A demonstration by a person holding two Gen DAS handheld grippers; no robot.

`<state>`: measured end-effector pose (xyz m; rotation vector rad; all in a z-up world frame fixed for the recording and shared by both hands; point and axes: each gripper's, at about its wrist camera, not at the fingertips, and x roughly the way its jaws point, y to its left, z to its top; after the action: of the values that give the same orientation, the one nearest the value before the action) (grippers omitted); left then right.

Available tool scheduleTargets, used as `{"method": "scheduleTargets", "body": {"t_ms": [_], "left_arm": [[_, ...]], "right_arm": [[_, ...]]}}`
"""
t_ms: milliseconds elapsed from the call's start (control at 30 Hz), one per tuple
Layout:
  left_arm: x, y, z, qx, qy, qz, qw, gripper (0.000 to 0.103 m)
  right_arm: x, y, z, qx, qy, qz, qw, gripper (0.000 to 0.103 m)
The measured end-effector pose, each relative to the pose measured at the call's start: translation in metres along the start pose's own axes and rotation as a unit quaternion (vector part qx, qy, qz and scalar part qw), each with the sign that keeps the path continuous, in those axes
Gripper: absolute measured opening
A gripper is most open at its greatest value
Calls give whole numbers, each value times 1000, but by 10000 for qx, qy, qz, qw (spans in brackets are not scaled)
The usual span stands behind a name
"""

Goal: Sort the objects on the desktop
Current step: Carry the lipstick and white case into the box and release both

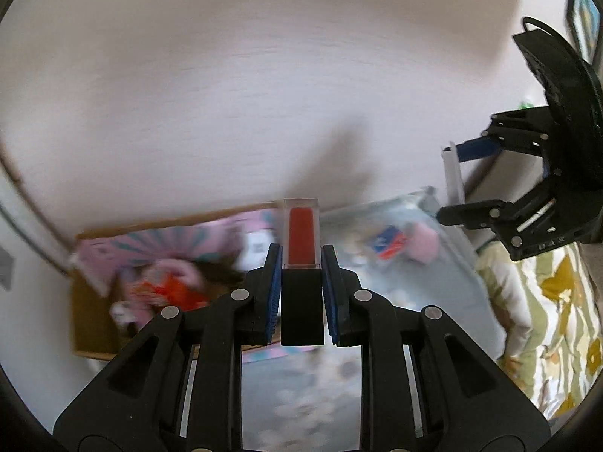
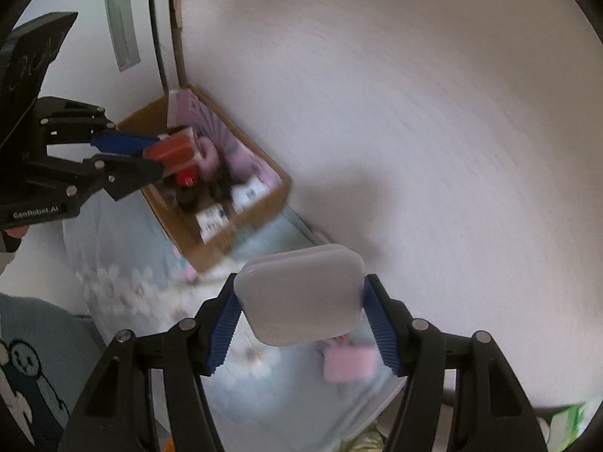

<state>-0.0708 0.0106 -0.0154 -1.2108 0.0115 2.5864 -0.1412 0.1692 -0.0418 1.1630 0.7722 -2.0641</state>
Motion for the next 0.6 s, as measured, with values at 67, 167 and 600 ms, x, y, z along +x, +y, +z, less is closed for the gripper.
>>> {"method": "scheduleTargets", "body": {"t_ms": [67, 167, 600], "left_arm": [[-7, 26, -1, -124, -45, 133, 9998, 18], [-13, 63, -2, -277, -90, 340, 9990, 18], [29, 165, -36, -719, 465, 488, 9951, 18]], "right_arm": [[7, 12, 20, 40, -93, 90, 9999, 59], [26, 28, 45, 244, -144, 324, 9991, 59], [129, 99, 87, 1135, 298, 1154, 9864, 59]]}}
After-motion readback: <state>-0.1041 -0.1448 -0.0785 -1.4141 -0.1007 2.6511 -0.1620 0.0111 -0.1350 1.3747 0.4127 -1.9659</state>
